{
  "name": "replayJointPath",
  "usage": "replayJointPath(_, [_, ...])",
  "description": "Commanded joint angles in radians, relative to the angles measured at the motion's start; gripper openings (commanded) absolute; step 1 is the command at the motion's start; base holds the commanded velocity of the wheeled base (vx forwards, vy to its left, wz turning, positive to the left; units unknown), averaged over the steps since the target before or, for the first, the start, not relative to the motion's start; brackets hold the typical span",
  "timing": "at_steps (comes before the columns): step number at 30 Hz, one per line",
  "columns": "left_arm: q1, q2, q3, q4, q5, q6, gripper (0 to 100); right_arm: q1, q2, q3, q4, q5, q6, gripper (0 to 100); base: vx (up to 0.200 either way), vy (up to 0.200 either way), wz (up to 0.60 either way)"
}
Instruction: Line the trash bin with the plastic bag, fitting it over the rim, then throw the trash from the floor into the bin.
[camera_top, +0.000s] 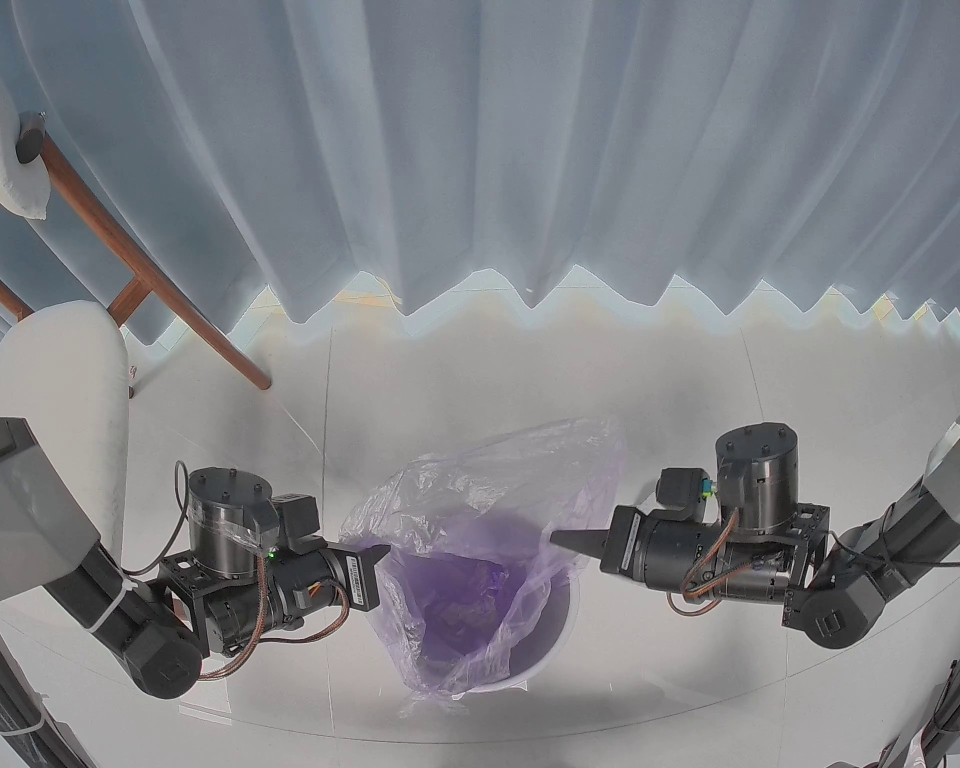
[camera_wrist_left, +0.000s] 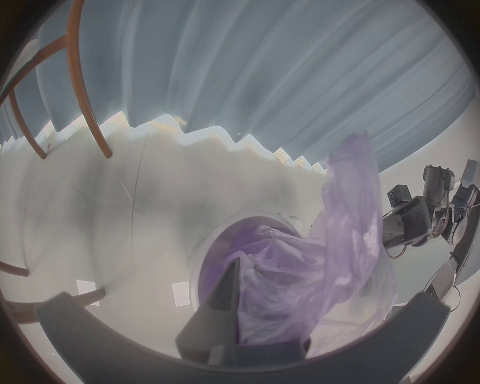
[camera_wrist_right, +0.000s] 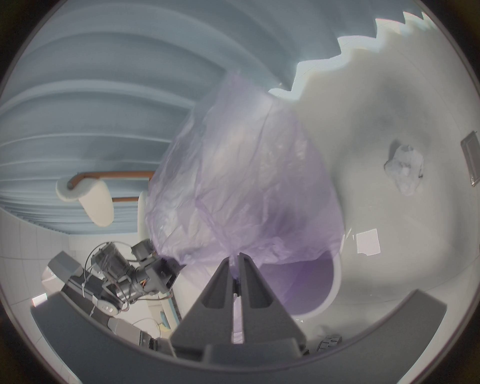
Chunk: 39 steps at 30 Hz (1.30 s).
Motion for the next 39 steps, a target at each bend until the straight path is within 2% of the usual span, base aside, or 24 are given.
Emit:
replayJointPath(1, [0.021,0.023,-0.017,-0.004,-0.003,-0.001,0,-0.056,0.021,-0.029,0.001,0.006,0.001,0,0.0,0.0,0.0])
replayJointPath(24, [0.124,0.147,-0.121,-0.017,-0.009,-0.046,0,-0.24,0.188,-0.154,-0.019,0.013,0.004,0,0.0,0.0,0.0])
replayJointPath(33, [0.156,0.203,-0.151,-0.015,-0.057,-0.095,0,-0.28,0.268,-0.161,-0.131,0.013,0.033,0,0.0,0.0,0.0])
replayJointPath(39, [0.185,0.227,-0.167,-0.003,-0.073,-0.095,0,-0.297,0.279,-0.166,-0.138,0.015,0.05,0,0.0,0.0,0.0])
